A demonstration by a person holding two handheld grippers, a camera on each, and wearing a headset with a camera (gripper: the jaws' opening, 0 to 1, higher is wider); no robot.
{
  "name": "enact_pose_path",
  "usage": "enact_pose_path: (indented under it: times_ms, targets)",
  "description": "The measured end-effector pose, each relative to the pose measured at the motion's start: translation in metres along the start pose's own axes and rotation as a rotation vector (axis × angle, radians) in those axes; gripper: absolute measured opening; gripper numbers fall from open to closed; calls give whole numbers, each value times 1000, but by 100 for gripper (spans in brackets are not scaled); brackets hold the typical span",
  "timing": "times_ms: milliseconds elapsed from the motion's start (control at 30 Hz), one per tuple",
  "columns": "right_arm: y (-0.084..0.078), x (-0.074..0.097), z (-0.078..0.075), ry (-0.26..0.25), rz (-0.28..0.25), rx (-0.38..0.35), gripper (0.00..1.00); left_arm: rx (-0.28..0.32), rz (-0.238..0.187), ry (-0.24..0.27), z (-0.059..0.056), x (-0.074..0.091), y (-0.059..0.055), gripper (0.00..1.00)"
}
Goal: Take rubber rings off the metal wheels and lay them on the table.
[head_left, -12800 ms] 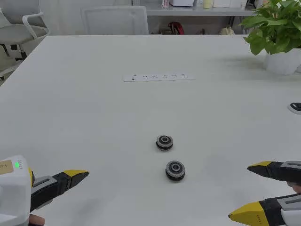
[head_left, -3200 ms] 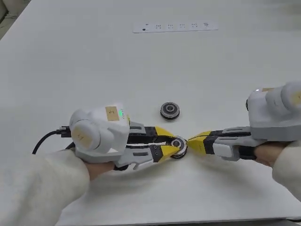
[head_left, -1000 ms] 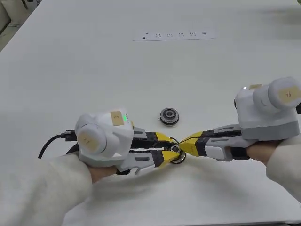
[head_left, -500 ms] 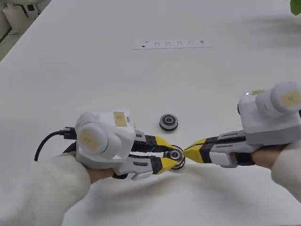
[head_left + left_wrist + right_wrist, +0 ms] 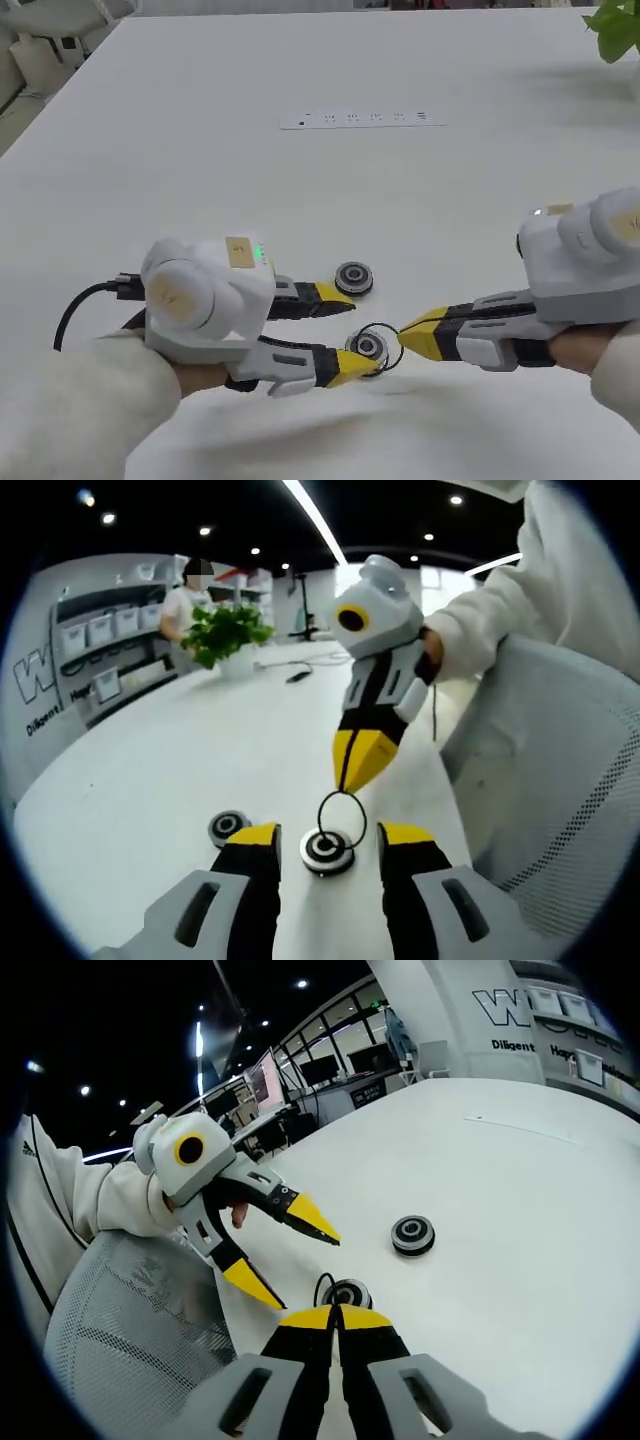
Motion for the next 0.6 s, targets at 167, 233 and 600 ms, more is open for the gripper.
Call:
enact_pose_path:
  times_ms: [167, 233, 600]
  targets:
    - [5, 7, 2, -2, -33, -13, 0, 13, -16, 21, 4, 10, 2, 51]
    - [7, 10, 3, -6, -49, -20, 0, 21, -25, 28, 5, 15, 4, 54]
    - [21, 17, 19, 32, -105, -61, 0, 25, -28, 64, 4, 40, 4, 67]
Point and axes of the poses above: the centre of the closed fingertips' face, and the gripper's own axes: x roughly backward along the fingers, z roughly to its left, y roughly out of its top, the point moved 4 cm from there along x, roughly backward along the fingers, and after that the axes turned 15 degrees about -x, right-handed, at the moved point
